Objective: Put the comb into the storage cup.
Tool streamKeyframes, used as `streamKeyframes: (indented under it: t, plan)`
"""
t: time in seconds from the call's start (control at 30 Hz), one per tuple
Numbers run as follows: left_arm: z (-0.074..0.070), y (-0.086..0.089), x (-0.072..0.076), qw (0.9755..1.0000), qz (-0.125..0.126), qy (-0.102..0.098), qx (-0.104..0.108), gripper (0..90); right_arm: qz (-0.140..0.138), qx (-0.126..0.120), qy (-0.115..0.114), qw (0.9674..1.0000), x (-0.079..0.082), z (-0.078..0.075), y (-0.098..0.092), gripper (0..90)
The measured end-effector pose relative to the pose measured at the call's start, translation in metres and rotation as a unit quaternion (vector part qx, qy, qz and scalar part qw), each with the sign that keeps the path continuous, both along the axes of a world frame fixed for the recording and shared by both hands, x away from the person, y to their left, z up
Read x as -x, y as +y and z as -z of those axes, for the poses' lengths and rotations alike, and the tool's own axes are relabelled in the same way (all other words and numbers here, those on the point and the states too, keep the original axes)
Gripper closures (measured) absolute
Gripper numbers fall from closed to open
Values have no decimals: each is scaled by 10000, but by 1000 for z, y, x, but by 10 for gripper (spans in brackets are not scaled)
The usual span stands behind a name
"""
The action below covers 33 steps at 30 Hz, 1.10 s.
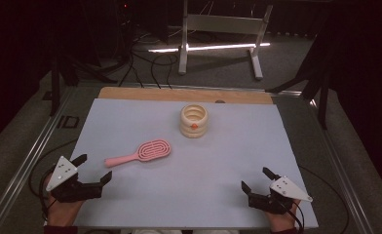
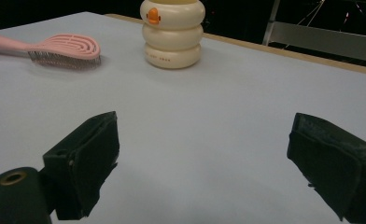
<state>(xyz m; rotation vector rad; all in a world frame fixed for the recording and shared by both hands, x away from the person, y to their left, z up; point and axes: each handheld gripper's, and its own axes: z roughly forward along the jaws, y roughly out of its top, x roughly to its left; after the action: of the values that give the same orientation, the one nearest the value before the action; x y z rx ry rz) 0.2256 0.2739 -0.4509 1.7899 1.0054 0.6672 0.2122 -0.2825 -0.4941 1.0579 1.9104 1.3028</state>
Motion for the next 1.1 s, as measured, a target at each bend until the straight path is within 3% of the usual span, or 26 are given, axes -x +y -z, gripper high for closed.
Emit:
streamKeyframes:
  t: [0.77,1.1]
  plan:
    - [-5,-8,-32,9996,-54,98,-264,9,7,-5,10,10000,-1,1,0,88]
    - [-5,-6,-45,9994,-111,191,-278,11,8,-38,4,10000,-1,1,-1,88]
